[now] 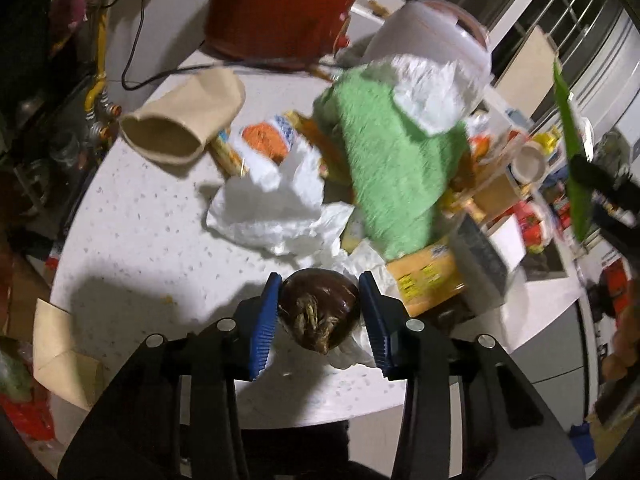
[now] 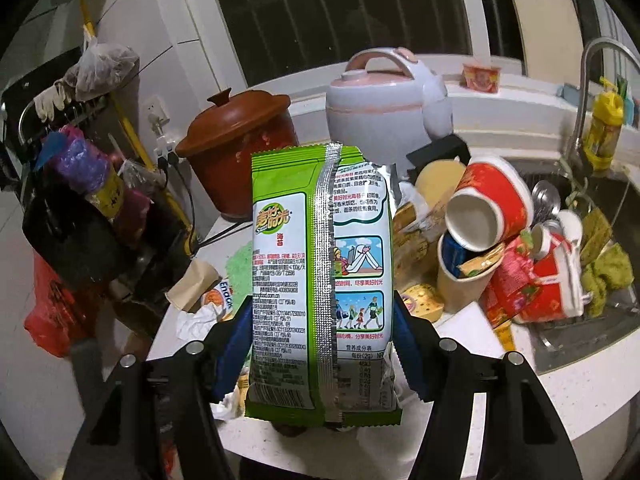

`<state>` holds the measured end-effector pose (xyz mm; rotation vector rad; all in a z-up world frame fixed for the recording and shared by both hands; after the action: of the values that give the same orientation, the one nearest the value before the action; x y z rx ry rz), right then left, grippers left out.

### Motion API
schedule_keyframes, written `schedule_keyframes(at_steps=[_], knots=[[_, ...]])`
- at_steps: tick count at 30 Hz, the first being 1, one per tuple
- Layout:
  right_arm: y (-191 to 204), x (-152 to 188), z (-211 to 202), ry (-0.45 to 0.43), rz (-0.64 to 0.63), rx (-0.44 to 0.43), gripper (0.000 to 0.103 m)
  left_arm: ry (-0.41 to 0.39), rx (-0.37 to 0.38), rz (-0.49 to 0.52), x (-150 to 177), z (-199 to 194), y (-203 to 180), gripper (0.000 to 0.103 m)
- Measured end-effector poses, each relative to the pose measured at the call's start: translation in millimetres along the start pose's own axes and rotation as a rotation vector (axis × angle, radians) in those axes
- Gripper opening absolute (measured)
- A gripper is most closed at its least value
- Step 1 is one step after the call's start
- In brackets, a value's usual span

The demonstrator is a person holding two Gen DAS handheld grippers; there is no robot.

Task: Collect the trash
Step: 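Carry both items down and release them into the black trash bag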

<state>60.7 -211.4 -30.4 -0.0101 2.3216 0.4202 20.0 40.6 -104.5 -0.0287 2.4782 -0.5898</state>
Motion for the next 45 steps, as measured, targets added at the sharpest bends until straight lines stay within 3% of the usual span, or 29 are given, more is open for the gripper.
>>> schedule_keyframes(at_steps=[6, 11, 18, 23, 28, 31, 38, 43, 45], knots=[[-1.2, 1.2, -15.0, -0.007, 0.034, -0.083, 0.063, -0.089, 0.077, -0.035, -12.4, -36.4, 0.3, 0.039], [17.5, 8.8, -34.5, -0.013, -0.059, -0.122, 0.063, -0.142, 0.113, -0.032, -12.1, -68.4, 8.0, 0.039], [38.4, 41.7, -36.0, 0.072, -0.115, -0.177, 0.063, -0.167, 0.114, -0.05, 2.6, -91.4, 30.3, 0.039], [55.0, 71.6, -34.4, 0.164, -0.174, -0.223, 0.063, -0.129, 0.125, -0.092, 24.5, -104.6, 49.9, 0.039], [78.1, 119.2, -34.0, 0.319, -0.318, -0.276, 0.063, 0.01, 0.111, -0.113, 84.4, -111.0, 66.0, 0.039], [84.4, 167.0, -11.4, 0.474, -0.377, -0.283, 0.063, 0.108, 0.087, -0.15, 117.2, -91.8, 79.4, 0.039], [61.0, 295.2, 88.5, 0.734, -0.344, -0.186, 0.063, 0.334, -0.033, -0.194, 196.7, 19.0, 126.3, 0.039], [41.7, 368.8, 153.2, 0.809, -0.32, -0.068, 0.068, 0.489, -0.129, -0.146, 239.0, 100.5, 151.0, 0.04], [36.7, 383.7, 173.2, 0.834, -0.332, -0.01, 0.072, 0.546, -0.196, -0.123, 248.7, 125.2, 160.2, 0.054]])
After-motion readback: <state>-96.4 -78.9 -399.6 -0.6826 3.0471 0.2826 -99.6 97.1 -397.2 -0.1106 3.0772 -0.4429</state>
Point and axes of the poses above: each gripper's, at about its wrist camera, not at the fingertips, and z roughly the way its jaws point, y to its left, x to its underside, the point moved 1 cm from there along z, roughly the way its jaws point
